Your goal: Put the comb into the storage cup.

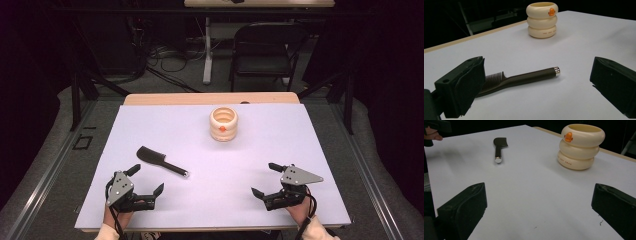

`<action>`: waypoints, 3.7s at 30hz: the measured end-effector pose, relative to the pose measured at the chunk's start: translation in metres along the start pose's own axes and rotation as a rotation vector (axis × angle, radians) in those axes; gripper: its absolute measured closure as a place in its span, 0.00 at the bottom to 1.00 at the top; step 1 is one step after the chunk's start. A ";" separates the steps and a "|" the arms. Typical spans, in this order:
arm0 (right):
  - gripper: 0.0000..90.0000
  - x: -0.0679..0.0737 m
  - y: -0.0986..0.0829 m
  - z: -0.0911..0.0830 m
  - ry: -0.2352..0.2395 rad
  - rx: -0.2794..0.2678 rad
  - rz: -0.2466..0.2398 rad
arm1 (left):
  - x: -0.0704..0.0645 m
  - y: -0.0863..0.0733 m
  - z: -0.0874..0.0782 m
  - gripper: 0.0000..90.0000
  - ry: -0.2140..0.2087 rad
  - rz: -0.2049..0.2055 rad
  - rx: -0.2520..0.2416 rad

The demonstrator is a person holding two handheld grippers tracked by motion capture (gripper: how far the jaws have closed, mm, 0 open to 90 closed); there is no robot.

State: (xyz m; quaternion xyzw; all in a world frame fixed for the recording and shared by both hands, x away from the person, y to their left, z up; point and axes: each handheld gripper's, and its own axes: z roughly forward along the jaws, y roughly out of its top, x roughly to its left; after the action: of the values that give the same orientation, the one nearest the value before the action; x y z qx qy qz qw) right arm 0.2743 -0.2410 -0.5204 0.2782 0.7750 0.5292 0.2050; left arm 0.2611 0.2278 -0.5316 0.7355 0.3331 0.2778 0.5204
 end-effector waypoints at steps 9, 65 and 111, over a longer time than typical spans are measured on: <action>0.00 0.000 -0.001 0.002 0.008 0.008 -0.004 | -0.001 0.003 0.006 0.00 0.013 0.005 0.008; 0.00 0.004 0.004 0.016 0.027 0.036 -0.038 | 0.004 0.025 0.076 0.00 0.010 0.017 0.133; 0.00 0.006 0.004 0.018 0.023 0.059 -0.053 | -0.003 0.019 0.126 0.99 -0.180 -0.058 0.322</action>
State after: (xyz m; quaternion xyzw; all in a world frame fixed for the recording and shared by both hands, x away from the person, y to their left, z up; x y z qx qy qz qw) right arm 0.2815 -0.2229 -0.5237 0.2572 0.7996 0.5038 0.2018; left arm 0.3581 0.1484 -0.5523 0.8213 0.3466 0.1390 0.4313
